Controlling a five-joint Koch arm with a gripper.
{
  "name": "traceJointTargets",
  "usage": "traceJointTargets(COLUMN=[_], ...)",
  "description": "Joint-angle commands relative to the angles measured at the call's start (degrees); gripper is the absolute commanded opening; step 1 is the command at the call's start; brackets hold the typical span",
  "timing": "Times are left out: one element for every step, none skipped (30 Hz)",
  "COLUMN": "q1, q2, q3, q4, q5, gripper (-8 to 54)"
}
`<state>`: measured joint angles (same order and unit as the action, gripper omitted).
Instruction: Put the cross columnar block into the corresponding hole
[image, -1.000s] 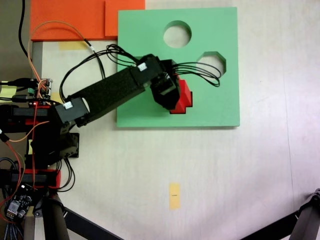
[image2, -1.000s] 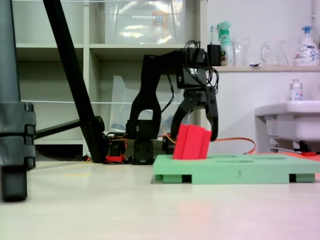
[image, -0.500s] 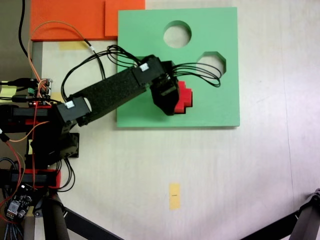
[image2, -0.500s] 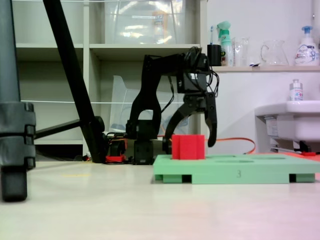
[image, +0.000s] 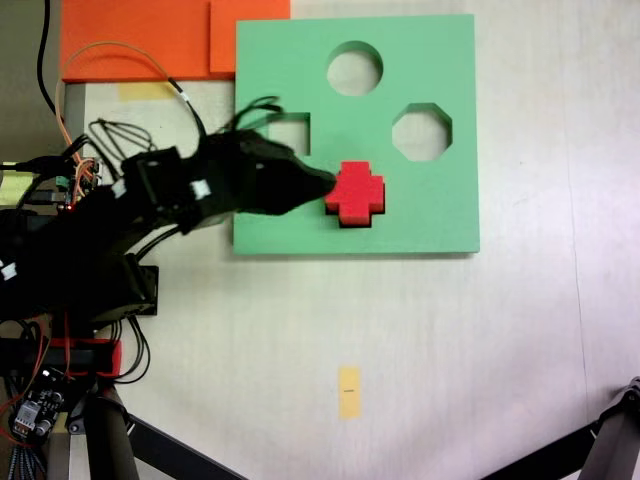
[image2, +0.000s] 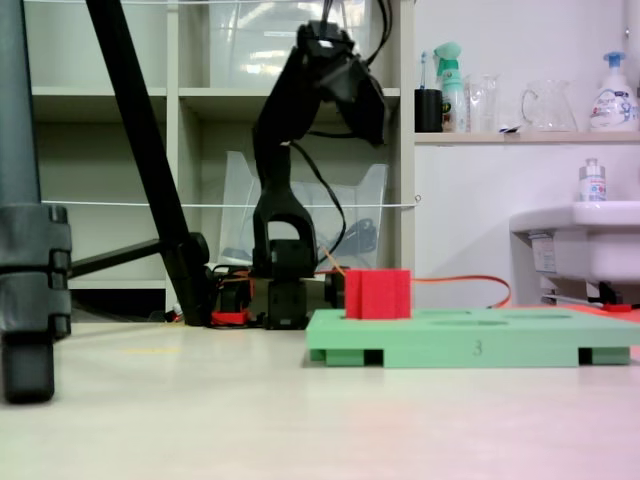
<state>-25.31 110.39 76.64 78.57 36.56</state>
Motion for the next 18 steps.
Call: traceJointTargets(q1=[1.85, 2.72, 4.75, 6.50, 6.94, 7.38, 9.67, 12.30, 13.62, 15.21, 16.52, 17.31, 18.11, 18.81, 19.51, 19.86, 20.04, 20.13], q2=[6.86, 9.58, 13.80, 18.98, 21.71, 22.41, 22.41, 22.41, 22.50, 22.50, 22.41, 22.41, 22.50, 22.41, 22.41, 22.41, 22.41, 22.41], q3=[3.34, 7.47, 13.62, 22.32, 28.30, 32.96, 35.42, 39.55, 42.36, 47.02, 50.89, 55.81, 61.79, 67.50, 73.39, 79.63, 82.97, 86.92], q4=[-6.86, -8.79, -12.22, -18.46, -23.29, -26.46, -26.63, -26.72, -26.72, -27.25, -29.62, -34.01, -40.78, -47.64, -54.40, -60.56, -63.28, -65.57], q5=[-15.12, -20.65, -25.49, -30.23, -32.78, -33.31, -33.31, -33.05, -32.70, -31.29, -30.76, -30.67, -30.67, -30.67, -30.67, -30.67, -30.67, -30.67], gripper=[34.8, 34.8, 34.9, 35.3, 36.0, 36.9, 38.5, 39.0, 39.3, 39.6, 39.6, 39.6, 39.6, 39.6, 39.6, 39.6, 39.6, 39.6])
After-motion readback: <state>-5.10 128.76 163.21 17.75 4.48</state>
